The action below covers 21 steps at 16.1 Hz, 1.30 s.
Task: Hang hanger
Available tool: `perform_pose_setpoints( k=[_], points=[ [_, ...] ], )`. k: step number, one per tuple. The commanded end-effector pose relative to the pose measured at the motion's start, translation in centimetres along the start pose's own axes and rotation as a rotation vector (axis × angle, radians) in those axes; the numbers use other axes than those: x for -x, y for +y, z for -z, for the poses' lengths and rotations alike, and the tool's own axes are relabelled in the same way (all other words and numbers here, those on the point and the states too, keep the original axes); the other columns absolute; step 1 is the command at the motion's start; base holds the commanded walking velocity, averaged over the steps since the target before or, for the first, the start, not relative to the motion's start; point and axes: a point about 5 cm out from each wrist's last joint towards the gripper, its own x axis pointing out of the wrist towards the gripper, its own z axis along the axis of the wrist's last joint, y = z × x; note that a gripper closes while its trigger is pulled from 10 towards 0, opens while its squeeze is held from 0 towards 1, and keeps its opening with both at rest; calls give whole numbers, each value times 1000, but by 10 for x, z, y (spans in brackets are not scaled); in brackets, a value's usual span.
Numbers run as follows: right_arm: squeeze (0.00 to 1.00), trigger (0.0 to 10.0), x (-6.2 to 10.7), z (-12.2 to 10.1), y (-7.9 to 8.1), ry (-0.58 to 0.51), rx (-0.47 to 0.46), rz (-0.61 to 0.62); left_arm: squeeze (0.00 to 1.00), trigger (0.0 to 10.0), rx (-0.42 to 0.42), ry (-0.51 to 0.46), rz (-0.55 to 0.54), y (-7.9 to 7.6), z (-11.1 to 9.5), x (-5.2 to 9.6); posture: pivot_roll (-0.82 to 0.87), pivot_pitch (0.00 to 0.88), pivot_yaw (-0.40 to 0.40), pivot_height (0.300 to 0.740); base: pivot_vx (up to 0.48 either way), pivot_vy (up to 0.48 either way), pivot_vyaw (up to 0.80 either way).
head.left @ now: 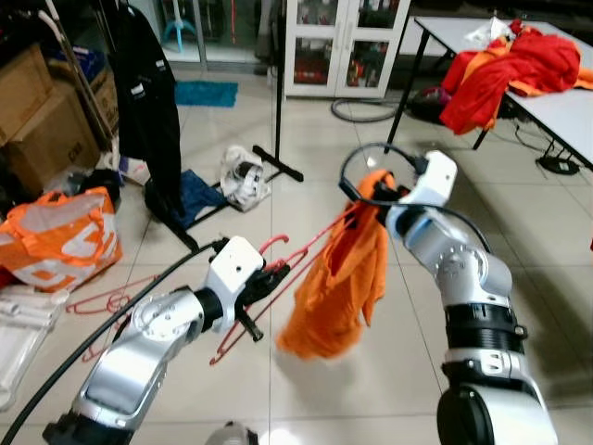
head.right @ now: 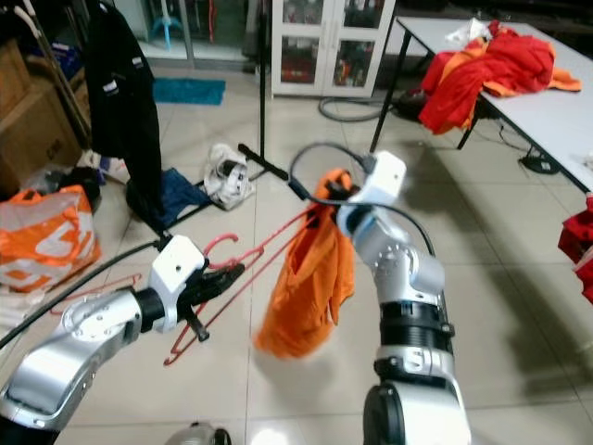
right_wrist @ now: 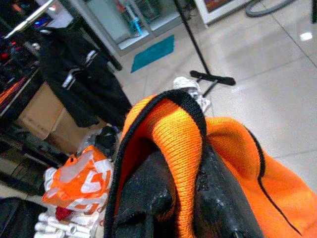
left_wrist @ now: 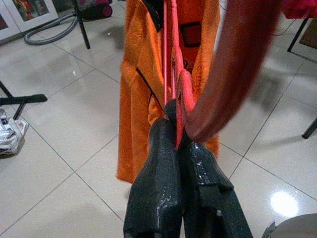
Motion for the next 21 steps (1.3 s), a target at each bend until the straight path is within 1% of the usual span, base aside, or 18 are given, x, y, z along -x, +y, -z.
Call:
perform_pose_setpoints(
  k=[1,3,4,5,6,7,8,9,10,11,13,15,16,19,21],
  points=[
    [0,0,4,-7,7,-32,2,-25,0,10000,-15,1,14,-1,-1,-3,-12,0,-24,740,0,0,0],
    [0,0,4,-10,10,-41,2,-25,0,10000,-17,4,17,-2,0,-3,-12,0,-24,740,0,0,0],
    [0,0,6,-14,16,-43,8,-45,0,10000,-27,10,10,-2,1,-4,-17,0,-25,740,0,0,0],
    [0,0,7,-14,17,-41,13,-48,0,10000,-27,7,6,-2,0,-4,-17,0,-25,740,0,0,0],
    [0,0,10,-11,14,-27,29,-37,0,10000,-31,-2,-15,-1,-2,-5,-17,0,-31,740,0,0,0],
    [0,0,11,-4,7,0,47,-13,0,10000,-46,-10,-43,1,-4,-7,-15,0,-34,740,0,0,0],
    [0,0,13,12,-5,55,104,23,0,10000,-22,-59,-122,5,-13,-13,-16,0,-37,740,0,0,0],
    [0,0,14,16,-7,70,112,32,0,10000,-19,-72,-133,5,-16,-14,-16,0,-37,740,0,0,0],
    [0,0,15,23,-10,94,120,36,0,10000,-7,-106,-160,5,-23,-17,-16,0,-37,740,0,0,0],
    [0,0,17,26,-10,106,127,37,0,10000,-3,-122,-174,5,-26,-18,-16,0,-37,740,0,0,0],
    [0,0,22,36,-8,131,146,25,0,10000,12,-154,-245,8,-33,-21,-16,0,-37,740,0,0,0],
    [0,0,23,40,-2,134,165,-6,0,10000,22,-158,-290,15,-34,-23,-21,0,-33,740,0,0,0],
    [0,0,23,39,4,126,156,-25,0,10000,23,-160,-290,14,-35,-25,-21,0,-33,740,0,0,0],
    [0,0,23,25,27,91,75,-102,0,10000,33,-168,-246,2,-35,-31,-24,0,-30,740,0,0,0],
    [0,0,24,18,34,80,41,-127,0,10000,37,-166,-208,-5,-33,-33,-29,0,-29,740,0,0,0]
  ],
)
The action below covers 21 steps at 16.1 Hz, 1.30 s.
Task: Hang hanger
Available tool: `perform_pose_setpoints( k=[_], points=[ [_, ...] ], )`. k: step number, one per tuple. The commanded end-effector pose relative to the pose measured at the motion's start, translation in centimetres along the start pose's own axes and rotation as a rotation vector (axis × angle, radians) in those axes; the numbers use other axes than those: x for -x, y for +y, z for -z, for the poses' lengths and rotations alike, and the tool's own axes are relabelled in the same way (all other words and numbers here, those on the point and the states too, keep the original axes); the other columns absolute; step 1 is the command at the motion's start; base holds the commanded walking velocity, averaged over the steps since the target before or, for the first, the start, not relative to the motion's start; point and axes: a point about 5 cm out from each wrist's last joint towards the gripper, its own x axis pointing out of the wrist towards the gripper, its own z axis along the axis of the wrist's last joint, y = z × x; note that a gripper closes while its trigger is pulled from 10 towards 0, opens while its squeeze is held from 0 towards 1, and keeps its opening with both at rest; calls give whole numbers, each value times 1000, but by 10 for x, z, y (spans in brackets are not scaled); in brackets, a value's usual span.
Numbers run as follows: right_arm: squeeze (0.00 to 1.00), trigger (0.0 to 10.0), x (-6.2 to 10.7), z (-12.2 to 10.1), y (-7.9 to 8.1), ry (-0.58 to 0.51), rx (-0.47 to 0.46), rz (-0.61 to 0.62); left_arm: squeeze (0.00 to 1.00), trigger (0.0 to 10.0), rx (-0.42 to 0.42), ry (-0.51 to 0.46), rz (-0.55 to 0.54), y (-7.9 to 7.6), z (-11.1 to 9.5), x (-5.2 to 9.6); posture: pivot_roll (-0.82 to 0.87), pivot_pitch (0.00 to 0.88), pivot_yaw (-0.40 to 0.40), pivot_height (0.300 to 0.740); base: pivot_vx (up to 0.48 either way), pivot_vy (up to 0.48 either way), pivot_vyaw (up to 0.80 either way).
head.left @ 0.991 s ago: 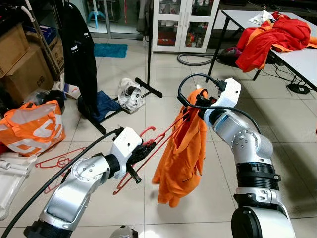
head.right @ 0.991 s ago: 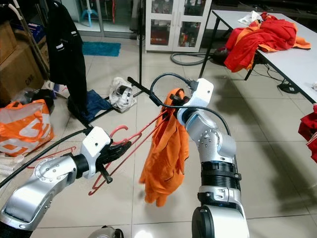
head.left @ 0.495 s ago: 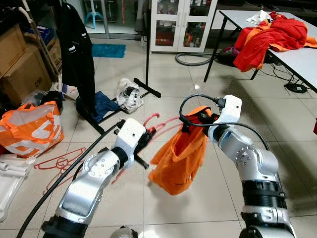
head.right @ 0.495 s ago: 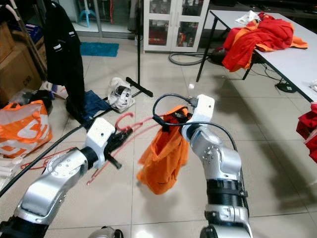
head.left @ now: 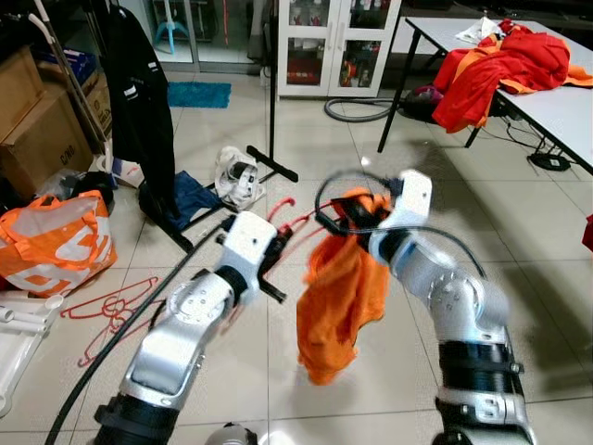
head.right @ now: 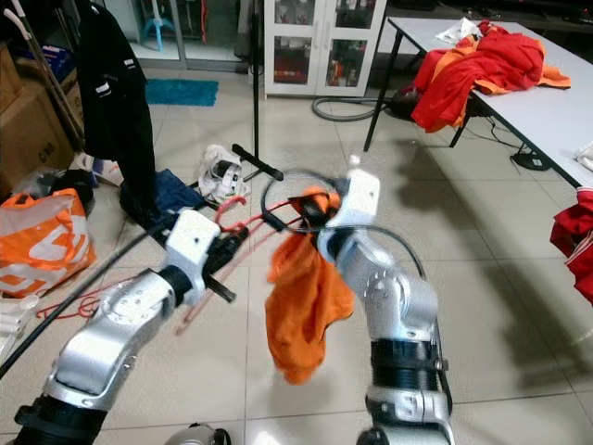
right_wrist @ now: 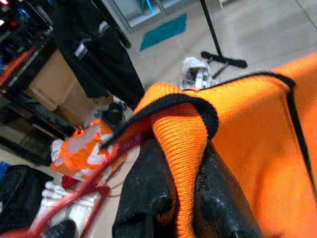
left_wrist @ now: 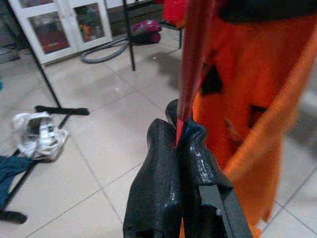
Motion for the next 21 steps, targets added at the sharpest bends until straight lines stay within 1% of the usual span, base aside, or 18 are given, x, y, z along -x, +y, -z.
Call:
perform_pose_setpoints(
  k=[1,3,4,5,7,9,11,12,13,15,17,19,21],
  points=[
    [0,0,2,-10,13,-26,-21,-57,0,10000,-10,-55,38,-8,-10,-1,-32,0,-30,740,0,0,0],
    [0,0,2,-18,20,-41,-50,-89,0,10000,-8,-58,47,-9,-11,-2,-32,0,-31,740,0,0,0],
    [0,0,5,-21,26,-37,-48,-129,0,10000,-8,-60,46,-10,-11,-2,-32,0,-32,740,0,0,0],
    [0,0,7,-20,29,-27,-39,-159,0,10000,-8,-60,46,-10,-11,-3,-32,0,-32,740,0,0,0],
    [0,0,13,-17,35,7,-9,-227,0,10000,-3,-65,42,-10,-12,-3,-32,0,-32,740,0,0,0],
    [0,0,20,-10,35,51,38,-270,0,10000,4,-69,52,-14,-12,-5,-39,0,-32,740,0,0,0],
    [0,0,34,-7,44,94,95,-407,0,10000,19,-65,78,-24,-10,-7,-44,0,-31,740,0,0,0],
    [0,0,37,-7,44,103,109,-428,0,10000,23,-66,81,-25,-10,-7,-47,0,-29,740,0,0,0],
    [0,0,41,-6,41,124,140,-444,0,10000,36,-73,81,-27,-11,-8,-49,0,-29,740,0,0,0],
    [0,0,45,0,33,155,201,-435,0,10000,55,-88,67,-26,-14,-9,-52,0,-29,740,0,0,0],
    [0,0,50,14,24,209,261,-437,0,10000,79,-112,19,-16,-18,-10,-50,0,-27,740,0,0,0],
    [0,0,56,18,19,233,277,-448,0,10000,86,-113,-21,-10,-18,-10,-48,0,-29,740,0,0,0],
    [0,0,60,23,13,253,298,-449,0,10000,89,-117,-41,-7,-19,-10,-50,0,-24,740,0,0,0]
  ],
)
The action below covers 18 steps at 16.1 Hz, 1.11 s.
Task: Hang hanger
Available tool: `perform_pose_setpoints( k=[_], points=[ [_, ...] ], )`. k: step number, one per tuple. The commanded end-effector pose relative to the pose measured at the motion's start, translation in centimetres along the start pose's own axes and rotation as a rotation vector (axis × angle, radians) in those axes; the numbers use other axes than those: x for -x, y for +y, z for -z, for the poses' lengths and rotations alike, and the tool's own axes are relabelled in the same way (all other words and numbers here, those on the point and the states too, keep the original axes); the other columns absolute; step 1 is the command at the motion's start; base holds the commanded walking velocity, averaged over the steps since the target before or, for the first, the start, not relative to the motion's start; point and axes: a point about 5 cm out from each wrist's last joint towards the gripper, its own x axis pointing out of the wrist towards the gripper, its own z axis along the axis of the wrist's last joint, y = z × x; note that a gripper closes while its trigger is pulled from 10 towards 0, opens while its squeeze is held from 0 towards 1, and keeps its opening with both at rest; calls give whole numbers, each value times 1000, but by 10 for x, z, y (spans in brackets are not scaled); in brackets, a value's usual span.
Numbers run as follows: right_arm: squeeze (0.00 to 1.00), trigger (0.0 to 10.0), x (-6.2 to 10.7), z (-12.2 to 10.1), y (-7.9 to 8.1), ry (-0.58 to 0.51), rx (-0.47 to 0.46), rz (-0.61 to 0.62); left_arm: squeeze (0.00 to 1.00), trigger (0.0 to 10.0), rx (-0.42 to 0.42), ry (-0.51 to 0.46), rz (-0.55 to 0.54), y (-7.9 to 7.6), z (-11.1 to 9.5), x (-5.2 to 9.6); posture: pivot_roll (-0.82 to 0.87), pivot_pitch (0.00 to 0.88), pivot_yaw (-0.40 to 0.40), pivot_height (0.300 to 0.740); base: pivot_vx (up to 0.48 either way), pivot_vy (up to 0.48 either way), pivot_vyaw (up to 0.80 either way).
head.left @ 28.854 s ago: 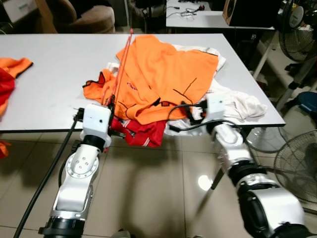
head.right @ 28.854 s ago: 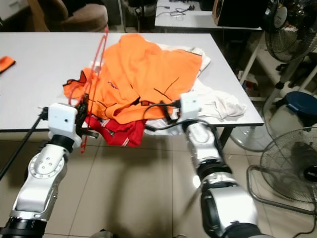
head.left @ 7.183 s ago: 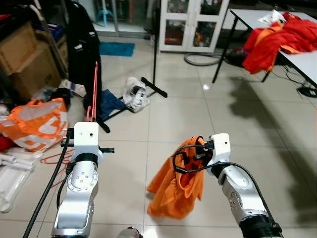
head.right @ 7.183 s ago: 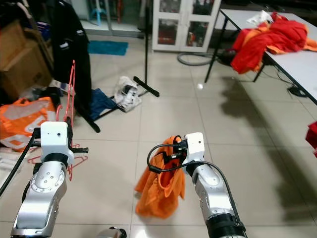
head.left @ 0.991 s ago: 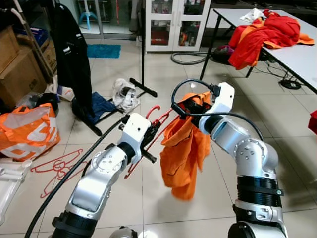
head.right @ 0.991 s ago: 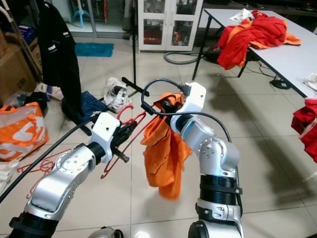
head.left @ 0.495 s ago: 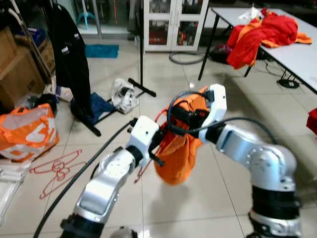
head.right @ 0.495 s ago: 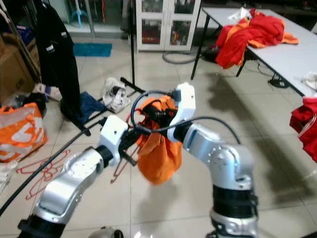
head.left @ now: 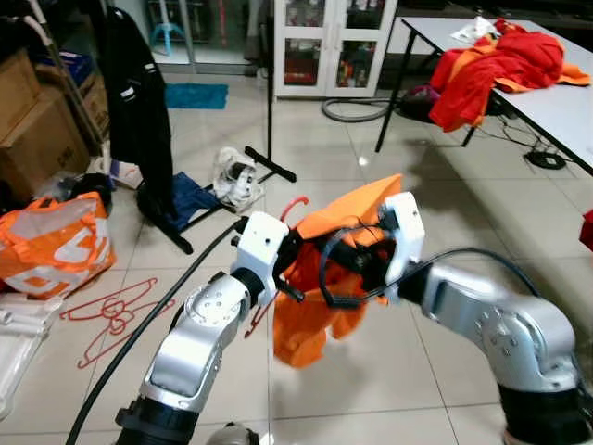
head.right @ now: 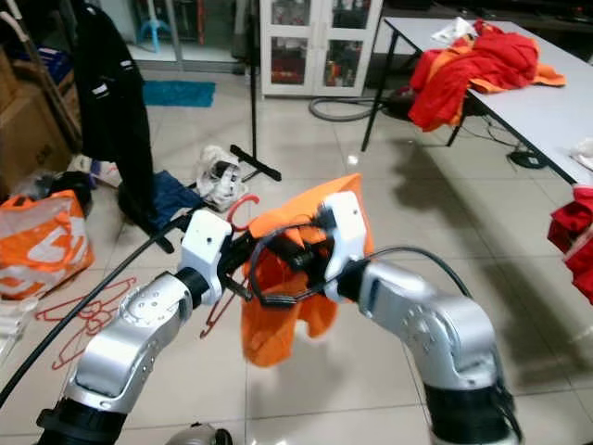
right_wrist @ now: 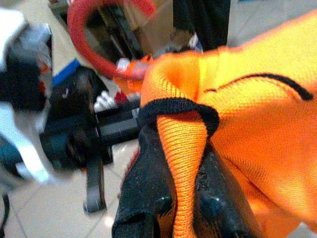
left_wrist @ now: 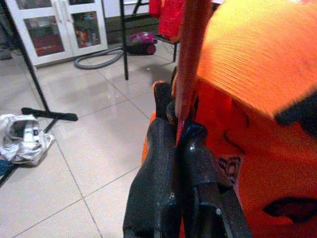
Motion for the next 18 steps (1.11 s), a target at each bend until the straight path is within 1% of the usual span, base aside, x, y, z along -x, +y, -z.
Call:
perform_pose_setpoints(
  k=[1,3,4,5,6,7,8,9,10,11,12,13,14,15,16,18],
  points=[
    [0,0,0,3,7,5,32,-53,0,10000,-1,-75,-30,4,-16,-3,-53,0,-21,740,0,0,0],
    [0,0,1,7,10,8,55,-79,0,10000,-2,-79,-36,4,-17,-4,-53,0,-20,740,0,0,0],
    [0,0,0,7,18,0,79,-129,0,10000,-2,-86,-38,4,-17,-5,-55,0,-17,740,0,0,0],
    [0,0,0,11,25,22,165,-173,0,10000,-1,-92,-40,4,-18,-6,-59,0,-15,740,0,0,0],
    [0,0,0,11,25,22,165,-173,0,10000,-1,-92,-40,4,-18,-6,-59,0,-15,740,0,0,0],
    [0,4275,-7,24,22,86,257,-151,0,10000,-3,-102,-38,3,-19,-8,-61,0,-14,740,0,0,0],
    [0,10000,-13,28,15,103,295,-98,0,10000,-8,-111,-32,2,-21,-9,-61,0,-14,740,0,0,0],
    [0,10000,-17,27,9,96,333,-41,0,10000,-17,-120,-22,1,-22,-9,-61,0,-14,740,0,0,0],
    [0,10000,-21,17,3,28,355,26,0,10000,-19,-129,-12,0,-23,-9,-59,0,-18,740,0,0,0],
    [0,10000,-23,9,-1,-26,340,71,0,10000,-19,-133,-4,-2,-24,-9,-59,0,-18,740,0,0,0],
    [1000,10000,-24,2,-3,-74,330,107,0,10000,-19,-135,3,-3,-24,-8,-59,0,-18,740,0,0,0],
    [1000,10000,-22,-21,-1,-220,307,118,0,10000,-21,-135,23,-6,-23,-8,-57,0,-22,740,0,0,0],
    [1000,10000,-22,-26,2,-253,310,112,0,10000,-21,-134,27,-7,-22,-8,-57,0,-22,740,0,0,0],
    [1000,10000,-17,-47,11,-383,285,78,0,10000,-24,-129,39,-9,-20,-7,-56,0,-25,740,0,0,0],
    [1000,10000,-13,-60,18,-465,261,33,0,10000,-26,-125,44,-10,-19,-7,-56,0,-25,740,0,0,0],
    [1000,10000,-10,-64,28,-477,238,-56,0,10000,-25,-125,44,-10,-19,-7,-55,0,-28,740,0,0,0]
  ],
)
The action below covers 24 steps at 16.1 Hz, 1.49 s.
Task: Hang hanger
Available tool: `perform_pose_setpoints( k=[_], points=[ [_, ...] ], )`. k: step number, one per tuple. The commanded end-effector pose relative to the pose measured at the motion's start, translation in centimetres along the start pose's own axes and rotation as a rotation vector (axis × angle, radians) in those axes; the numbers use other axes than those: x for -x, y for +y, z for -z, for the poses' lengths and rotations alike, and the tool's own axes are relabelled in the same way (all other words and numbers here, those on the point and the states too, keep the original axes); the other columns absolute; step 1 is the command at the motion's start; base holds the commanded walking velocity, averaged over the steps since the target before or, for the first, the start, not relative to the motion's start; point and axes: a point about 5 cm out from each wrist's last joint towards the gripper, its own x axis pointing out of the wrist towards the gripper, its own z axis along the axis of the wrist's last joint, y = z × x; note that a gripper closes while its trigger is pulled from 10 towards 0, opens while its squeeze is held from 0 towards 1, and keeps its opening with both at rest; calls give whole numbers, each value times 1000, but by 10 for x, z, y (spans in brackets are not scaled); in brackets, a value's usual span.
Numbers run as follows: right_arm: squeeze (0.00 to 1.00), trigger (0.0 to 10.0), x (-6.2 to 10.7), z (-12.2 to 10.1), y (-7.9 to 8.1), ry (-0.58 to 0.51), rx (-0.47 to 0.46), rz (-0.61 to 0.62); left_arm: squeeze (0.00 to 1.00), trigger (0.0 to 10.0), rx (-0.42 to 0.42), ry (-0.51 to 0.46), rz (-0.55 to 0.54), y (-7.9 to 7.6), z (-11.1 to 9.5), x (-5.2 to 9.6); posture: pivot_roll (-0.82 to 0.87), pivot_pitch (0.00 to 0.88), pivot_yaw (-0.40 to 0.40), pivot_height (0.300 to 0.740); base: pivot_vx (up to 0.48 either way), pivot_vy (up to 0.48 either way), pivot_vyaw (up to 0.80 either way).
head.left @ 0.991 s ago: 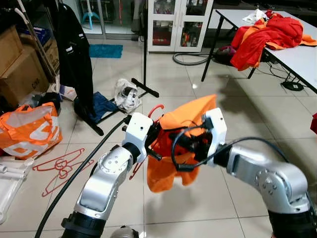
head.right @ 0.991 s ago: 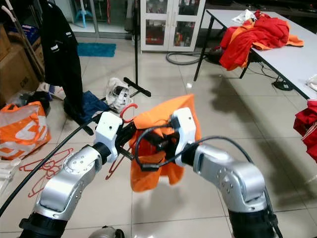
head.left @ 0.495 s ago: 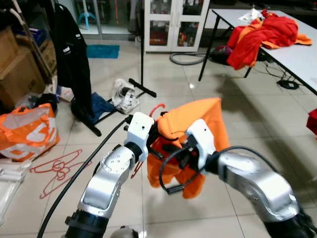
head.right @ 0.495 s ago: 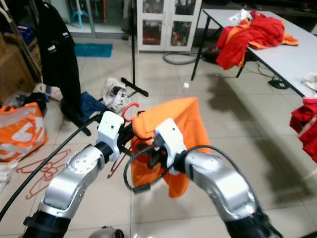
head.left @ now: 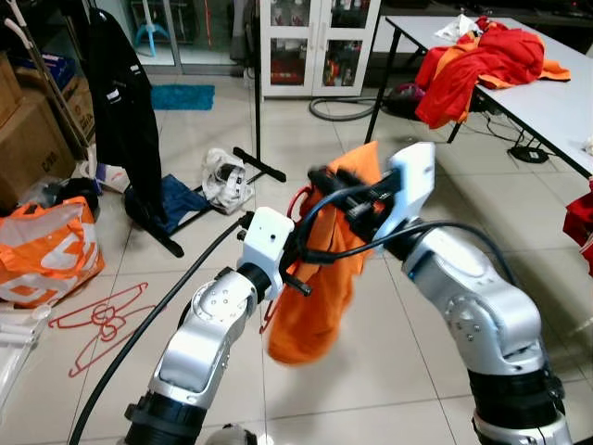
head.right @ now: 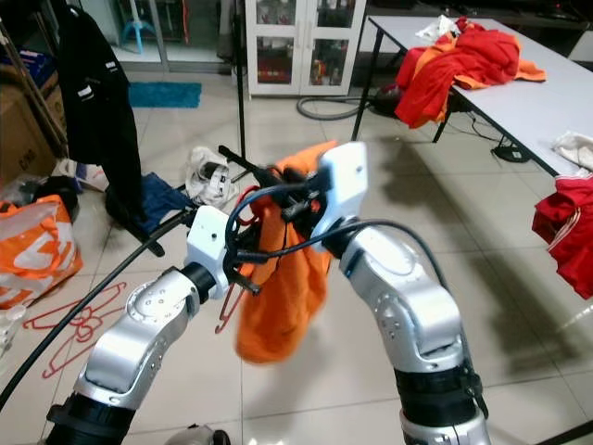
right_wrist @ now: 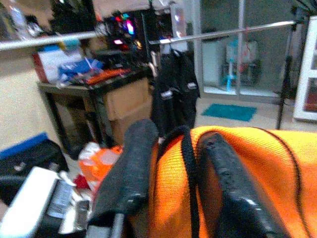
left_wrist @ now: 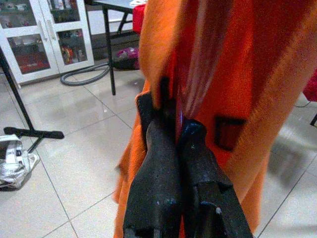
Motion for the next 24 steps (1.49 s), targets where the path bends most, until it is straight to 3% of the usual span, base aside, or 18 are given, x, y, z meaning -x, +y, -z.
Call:
perform_pose_setpoints(
  k=[1,3,7,9,10,11,12,14,15,21,23,24],
  points=[
    [1000,10000,2,-12,12,-42,-11,-98,0,10000,-18,-58,20,-3,-13,-1,-57,0,-29,740,0,0,0],
    [1000,10000,10,-7,28,-8,-21,-222,0,10000,-18,-48,5,0,-10,-2,-59,0,-30,740,0,0,0],
    [1000,10000,20,0,34,49,17,-281,0,10000,-19,-49,-10,3,-11,-3,-69,0,-27,740,0,0,0],
    [1000,10000,27,9,30,129,63,-286,0,10000,-21,-51,-10,3,-11,-3,-71,0,-28,740,0,0,0],
    [1000,10000,31,17,18,189,131,-227,0,10000,-22,-52,-10,3,-11,-3,-72,0,-27,740,0,0,0],
    [718,10000,34,20,10,213,155,-192,0,10000,-23,-52,-10,3,-11,-3,-72,0,-27,740,0,0,0],
    [0,10000,37,22,3,225,161,-171,0,10000,-23,-53,-10,3,-11,-3,-72,0,-27,740,0,0,0],
    [0,10000,37,22,-5,228,165,-116,0,10000,-24,-52,-9,3,-11,-3,-72,0,-27,740,0,0,0],
    [1000,10000,37,22,-7,222,141,-108,0,10000,-23,-52,-9,3,-11,-3,-73,0,-28,740,0,0,0],
    [1000,10000,41,22,10,229,155,-241,0,10000,-25,-50,-12,4,-10,-2,-70,0,-29,740,0,0,0],
    [1000,10000,43,26,5,254,203,-219,0,10000,-26,-52,-12,4,-10,-3,-70,0,-29,740,0,0,0],
    [1000,10000,42,26,-5,269,249,-140,0,10000,-26,-53,-12,4,-10,-3,-70,0,-29,740,0,0,0]
  ],
)
